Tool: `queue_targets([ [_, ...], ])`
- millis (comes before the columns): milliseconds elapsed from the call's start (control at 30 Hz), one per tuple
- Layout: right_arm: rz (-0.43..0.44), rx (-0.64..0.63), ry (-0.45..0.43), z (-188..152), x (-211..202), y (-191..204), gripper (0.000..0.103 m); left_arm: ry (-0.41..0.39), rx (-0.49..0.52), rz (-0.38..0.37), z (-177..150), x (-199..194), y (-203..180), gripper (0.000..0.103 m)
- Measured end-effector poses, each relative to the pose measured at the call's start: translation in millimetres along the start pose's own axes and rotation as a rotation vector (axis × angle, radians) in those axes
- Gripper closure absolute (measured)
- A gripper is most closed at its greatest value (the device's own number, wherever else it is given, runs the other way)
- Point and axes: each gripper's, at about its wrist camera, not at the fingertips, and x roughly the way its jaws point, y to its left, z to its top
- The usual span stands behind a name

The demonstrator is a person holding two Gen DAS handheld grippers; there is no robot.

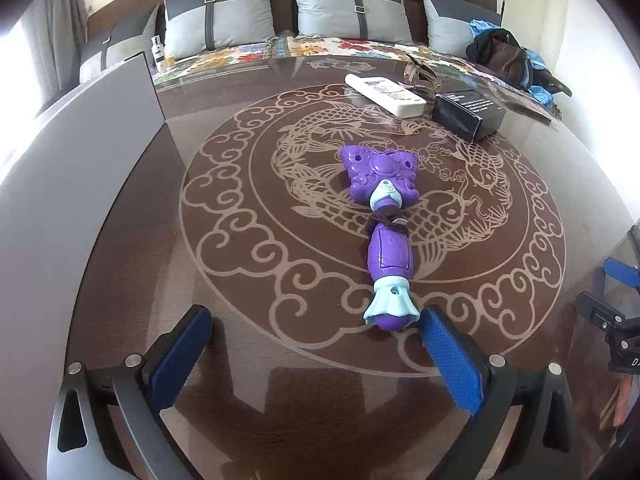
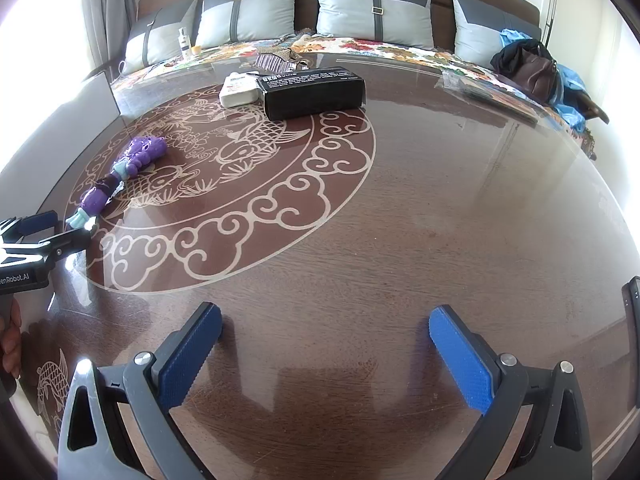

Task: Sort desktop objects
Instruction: 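Position the left tool over the purple toy while the right tool approaches the black box, then grasp the black 'ODOR REMOVING BAR' box with the right tool and lift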

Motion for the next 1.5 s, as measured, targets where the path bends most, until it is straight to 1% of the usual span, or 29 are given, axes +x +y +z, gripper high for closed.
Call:
queue_targets([
  [1000, -0.002, -0.001, 0.002, -2, -1, -1, 0.0, -0.002, -0.003, 0.0, -1, -1, 0, 0.0],
  [1067, -0.002, -0.002, 0.013, -1, -1, -1, 0.0, -0.002, -0.003, 0.0, -1, -1, 0, 0.0],
  [1100, 0.001, -0.004, 0.043, 3, 1, -1, 0.0, -0.002, -0.003, 0.0, -1, -1, 0, 0.0],
  [1167, 0.013, 0.014, 0.133, 21, 10, -4, 0.0, -0.002, -0.003, 0.0, -1, -1, 0, 0.0],
  [1233, 0.07, 0.108, 0.18, 49, 22, -15, 0.0, -0.003, -0.003, 0.0, -1, 0, 0, 0.0],
  [1267, 0.096, 0.176, 0.191, 66, 28, -23, 0.0, -0.002, -0.003, 0.0, -1, -1, 0, 0.0],
  [1333, 0.116, 0.334, 0.206, 100, 42, -39, 0.0, -0.003, -0.003, 0.0, -1, 0, 0, 0.0],
  [1400, 0.154, 0.487, 0.221, 133, 59, -51, 0.0, -0.003, -0.003, 0.0, -1, 0, 0, 0.0],
  [1433, 0.175, 0.549, 0.218, 149, 68, -55, 0.0, -0.003, -0.003, 0.0, -1, 0, 0, 0.0],
  [1500, 0.18, 0.618, 0.229, 177, 86, -58, 0.0, -0.003, -0.003, 0.0, -1, 0, 0, 0.0],
])
